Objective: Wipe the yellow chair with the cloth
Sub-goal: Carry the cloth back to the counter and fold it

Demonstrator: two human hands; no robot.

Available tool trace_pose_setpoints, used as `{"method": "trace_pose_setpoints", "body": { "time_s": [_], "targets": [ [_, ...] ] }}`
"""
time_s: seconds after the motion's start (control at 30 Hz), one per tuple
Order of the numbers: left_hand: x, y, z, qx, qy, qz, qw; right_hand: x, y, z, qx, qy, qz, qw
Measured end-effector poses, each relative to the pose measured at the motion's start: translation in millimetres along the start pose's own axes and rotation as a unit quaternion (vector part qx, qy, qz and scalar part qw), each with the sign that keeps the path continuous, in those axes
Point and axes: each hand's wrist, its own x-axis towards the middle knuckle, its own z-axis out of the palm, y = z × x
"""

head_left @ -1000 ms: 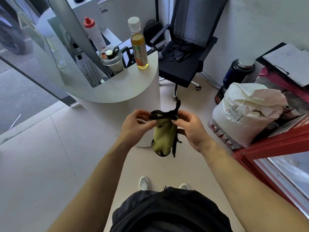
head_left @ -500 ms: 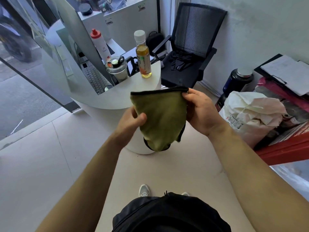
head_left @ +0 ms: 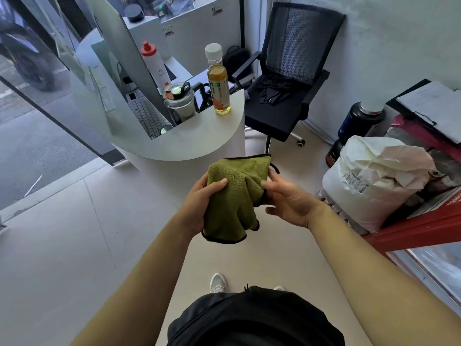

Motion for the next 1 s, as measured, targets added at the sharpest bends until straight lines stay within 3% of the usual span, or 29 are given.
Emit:
{"method": "trace_pose_setpoints", "body": {
  "time_s": [0.17,0.27,0.4,0.53,0.6,0.67,0.77,0.8,0.87,0.9,0.93,1.0],
  "targets": [
    [0.9,-0.6,-8.2,-0.022,0.007,-0.039,0.999,9.7,7.1,4.6,0.087,0.008,-0.057,0.995],
    [8.3,-5.1,-12.2,0.019,0.075,-0.041,0.996,15.6,-1.0,10.7,0.078,0.067,-0.043,0.994],
    [15.9,-11.1,-23.6,0.132,0.149,-0.035,0.979,27.3,-6.9,16.6,-0.08,0.214,-0.006,0.974],
    [18.2,-11.3,-30.2,0.248,0.228,-0.008,0.941,29.6,-15.9,26.0,-0.24,0.148,0.001,0.96],
    [15.7,-5.8,-32.8,0.301,0.206,0.019,0.931,32.8,-19.8,33.0,-0.387,0.12,0.006,0.914],
    [12.9,-0.1,-33.6,0.378,0.126,0.043,0.916,36.7,-24.7,40.5,-0.532,0.126,0.004,0.838],
    [10.8,5.9,-32.0,0.553,0.073,0.075,0.826,40.4,-38.2,49.6,-0.675,0.135,-0.006,0.725],
    [10.4,9.9,-32.8,0.605,0.084,0.095,0.786,42.3,-43.8,50.0,-0.693,0.119,-0.013,0.711],
    [13.1,21.5,-41.7,0.655,0.122,0.13,0.735,47.2,-56.4,47.5,-0.67,0.062,-0.026,0.739],
    [14.7,29.3,-48.5,0.652,0.13,0.141,0.734,49.8,-62.1,46.1,-0.625,0.038,-0.03,0.779],
    [17.3,37.3,-56.8,0.618,0.12,0.145,0.763,53.7,-66.6,44.7,-0.556,0.024,-0.03,0.83],
    [19.8,53.9,-68.2,0.448,0.071,0.13,0.881,63.8,-71.5,43.2,-0.378,0.016,-0.028,0.925]
  ]
}}
